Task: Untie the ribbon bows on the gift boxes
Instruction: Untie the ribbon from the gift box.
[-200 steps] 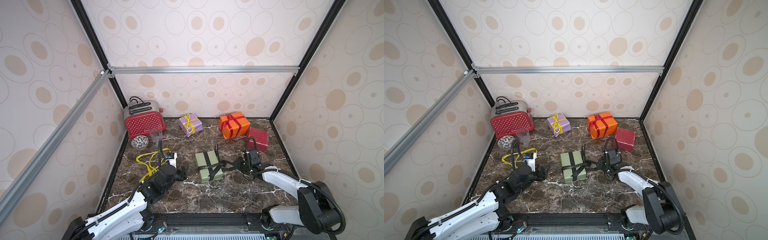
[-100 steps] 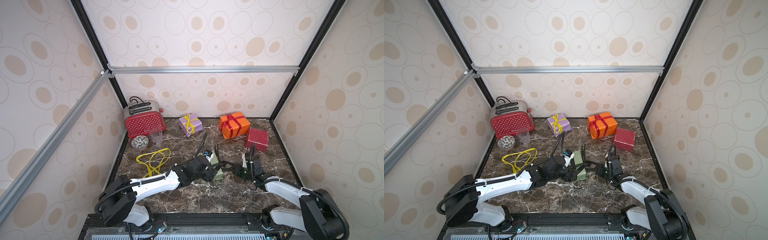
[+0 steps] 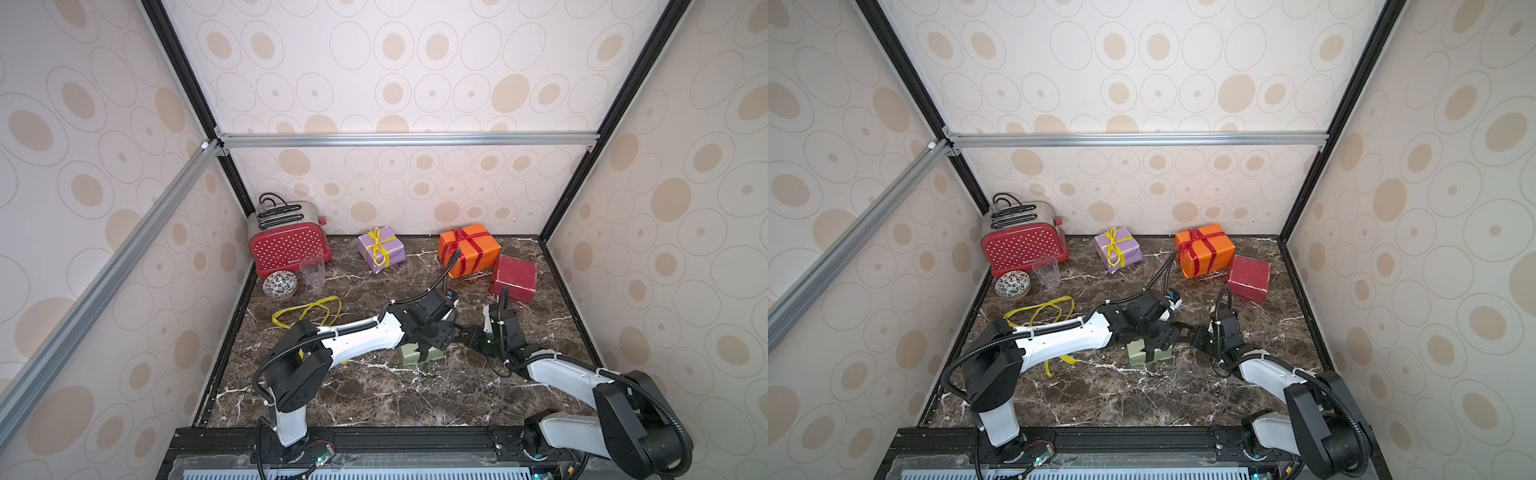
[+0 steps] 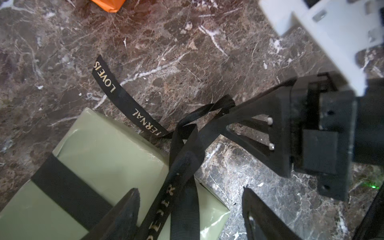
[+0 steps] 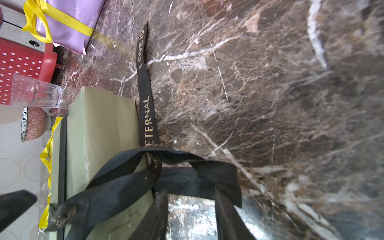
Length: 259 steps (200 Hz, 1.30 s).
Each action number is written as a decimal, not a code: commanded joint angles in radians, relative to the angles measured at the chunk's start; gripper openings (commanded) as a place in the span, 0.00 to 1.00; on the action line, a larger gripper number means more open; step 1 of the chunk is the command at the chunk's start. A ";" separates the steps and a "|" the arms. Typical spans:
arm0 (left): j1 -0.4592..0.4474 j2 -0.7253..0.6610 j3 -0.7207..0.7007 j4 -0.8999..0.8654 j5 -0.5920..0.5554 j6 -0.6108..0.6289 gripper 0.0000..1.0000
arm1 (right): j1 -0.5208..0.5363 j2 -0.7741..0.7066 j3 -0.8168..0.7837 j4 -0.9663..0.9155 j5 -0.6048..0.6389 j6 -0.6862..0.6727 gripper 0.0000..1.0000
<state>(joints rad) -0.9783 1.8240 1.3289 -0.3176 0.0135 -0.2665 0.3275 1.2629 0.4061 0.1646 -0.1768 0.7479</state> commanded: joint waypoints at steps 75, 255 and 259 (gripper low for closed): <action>0.043 0.073 0.098 -0.113 0.025 0.121 0.46 | -0.003 0.046 0.036 -0.001 -0.003 0.008 0.39; 0.053 -0.097 -0.025 0.060 0.031 0.085 0.00 | -0.004 0.059 0.045 -0.007 -0.003 0.007 0.39; 0.054 -0.104 -0.030 0.064 0.026 0.084 0.00 | -0.003 0.058 0.046 -0.007 -0.003 0.007 0.39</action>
<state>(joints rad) -0.9264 1.7802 1.3178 -0.3191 0.0544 -0.1722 0.3275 1.3075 0.4286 0.1646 -0.1833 0.7509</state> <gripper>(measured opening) 0.048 0.392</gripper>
